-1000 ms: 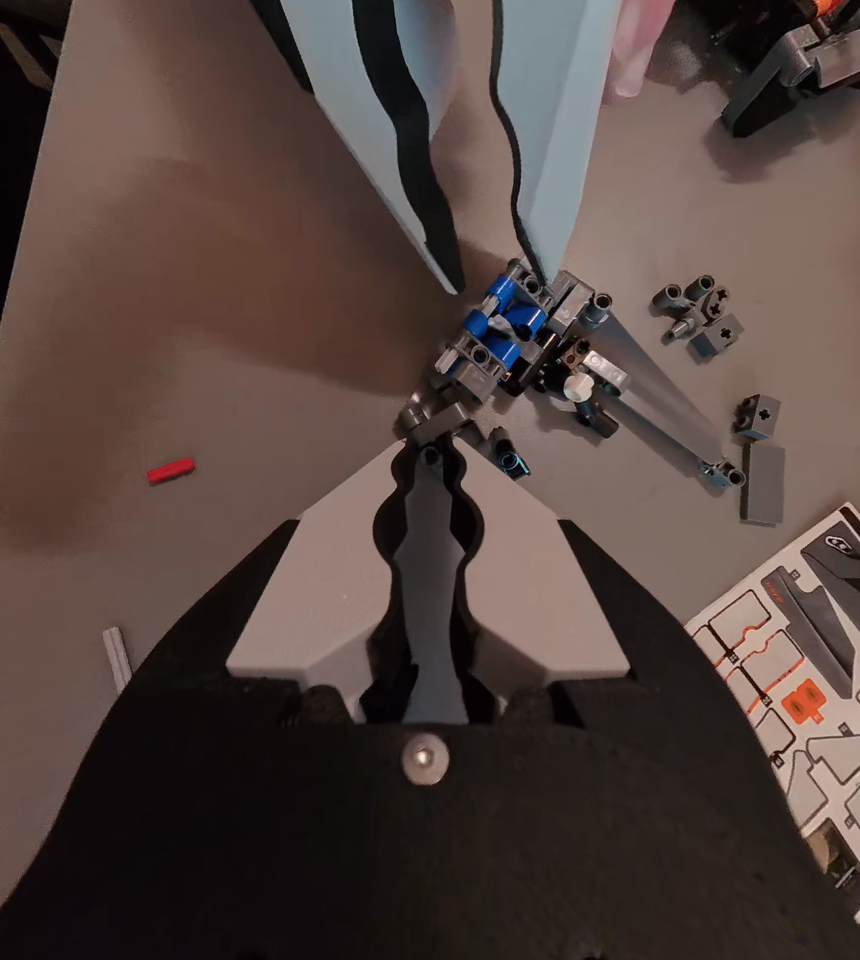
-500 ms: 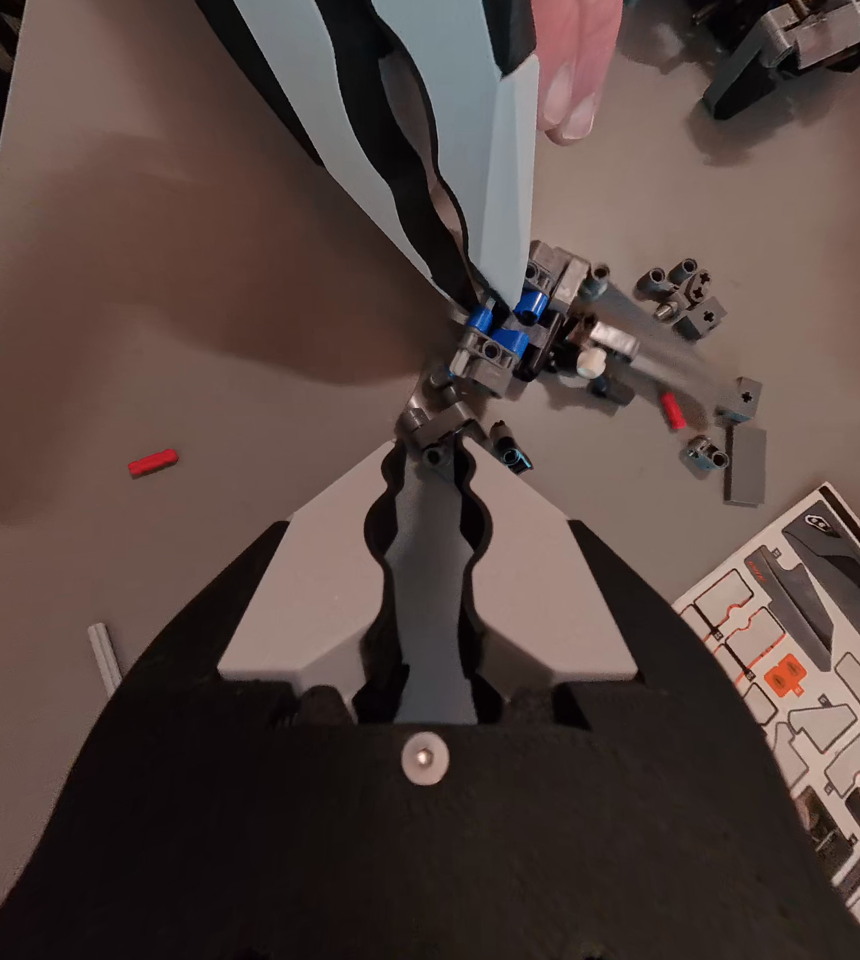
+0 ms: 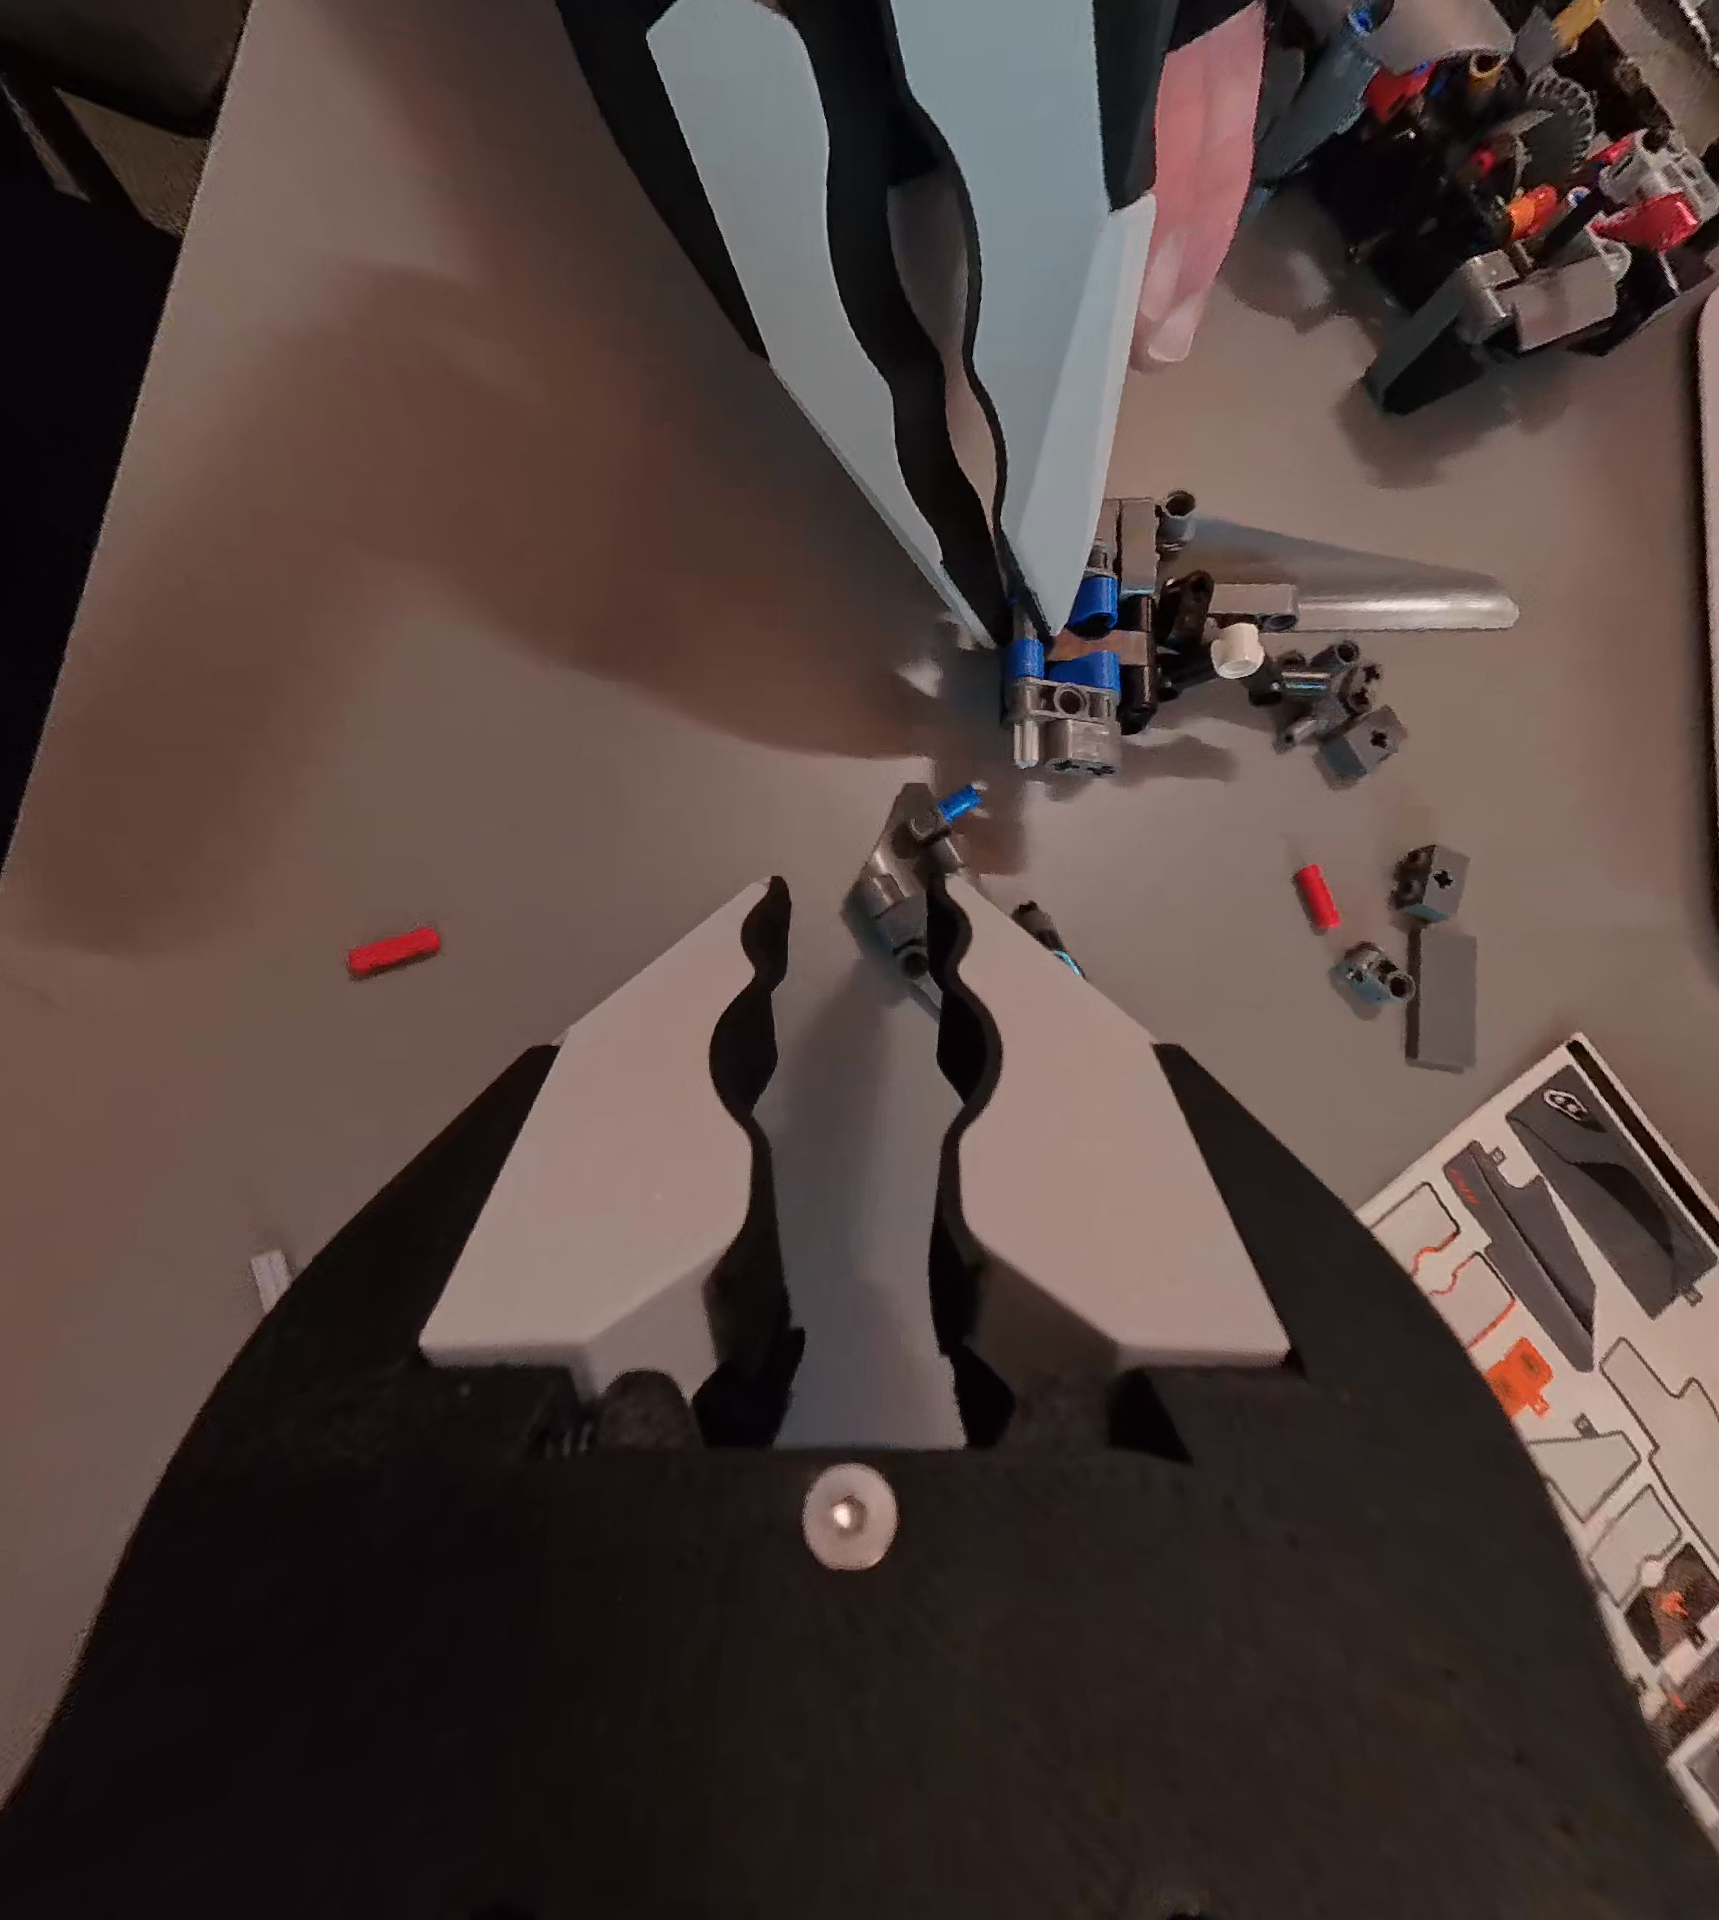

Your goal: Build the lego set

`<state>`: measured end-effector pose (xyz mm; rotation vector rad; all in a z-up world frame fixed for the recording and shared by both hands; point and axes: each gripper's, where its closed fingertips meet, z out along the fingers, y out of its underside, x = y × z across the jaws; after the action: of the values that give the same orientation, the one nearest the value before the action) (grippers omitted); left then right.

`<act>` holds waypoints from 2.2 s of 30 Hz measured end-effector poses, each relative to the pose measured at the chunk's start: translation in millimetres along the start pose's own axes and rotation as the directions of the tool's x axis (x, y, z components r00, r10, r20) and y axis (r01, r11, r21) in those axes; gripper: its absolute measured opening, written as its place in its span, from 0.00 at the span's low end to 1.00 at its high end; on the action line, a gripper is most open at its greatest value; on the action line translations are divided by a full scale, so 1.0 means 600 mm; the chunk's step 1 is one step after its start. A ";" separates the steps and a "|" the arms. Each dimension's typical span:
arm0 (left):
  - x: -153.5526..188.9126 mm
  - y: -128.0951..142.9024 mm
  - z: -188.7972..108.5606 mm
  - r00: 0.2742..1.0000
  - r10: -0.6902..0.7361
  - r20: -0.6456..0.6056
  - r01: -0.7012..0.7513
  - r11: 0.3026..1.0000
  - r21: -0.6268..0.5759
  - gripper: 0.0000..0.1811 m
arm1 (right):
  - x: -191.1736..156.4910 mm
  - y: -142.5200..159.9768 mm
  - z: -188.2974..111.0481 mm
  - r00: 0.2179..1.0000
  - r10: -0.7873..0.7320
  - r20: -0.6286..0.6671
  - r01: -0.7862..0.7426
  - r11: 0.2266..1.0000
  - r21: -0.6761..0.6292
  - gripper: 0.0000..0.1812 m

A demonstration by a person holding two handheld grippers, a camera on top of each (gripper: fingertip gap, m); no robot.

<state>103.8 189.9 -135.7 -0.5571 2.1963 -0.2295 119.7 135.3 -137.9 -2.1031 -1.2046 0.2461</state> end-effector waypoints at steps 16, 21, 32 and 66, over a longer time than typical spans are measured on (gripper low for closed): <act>-0.013 0.012 -0.043 0.998 -0.036 0.044 0.033 0.997 0.071 0.02 | 0.009 0.023 -0.037 0.878 0.469 -0.096 -0.471 0.882 0.011 0.43; -0.009 0.022 -0.041 0.998 -0.038 0.041 0.034 0.996 0.083 0.02 | 0.025 0.022 -0.009 0.802 0.551 -0.230 -0.544 0.833 0.099 0.37; -0.006 0.019 -0.047 0.997 -0.046 0.055 0.040 0.993 0.110 0.02 | 0.033 0.018 0.022 0.765 0.548 -0.338 -0.542 0.832 0.120 0.09; 0.007 0.006 -0.048 1.000 -0.029 0.009 0.027 0.987 0.158 0.02 | 0.026 0.030 0.010 0.842 0.479 -0.247 -0.470 0.877 0.098 0.03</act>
<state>77.9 190.5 -121.5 -0.4997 2.1376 -0.4110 138.1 145.0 -151.4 -2.2921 -0.5032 0.1953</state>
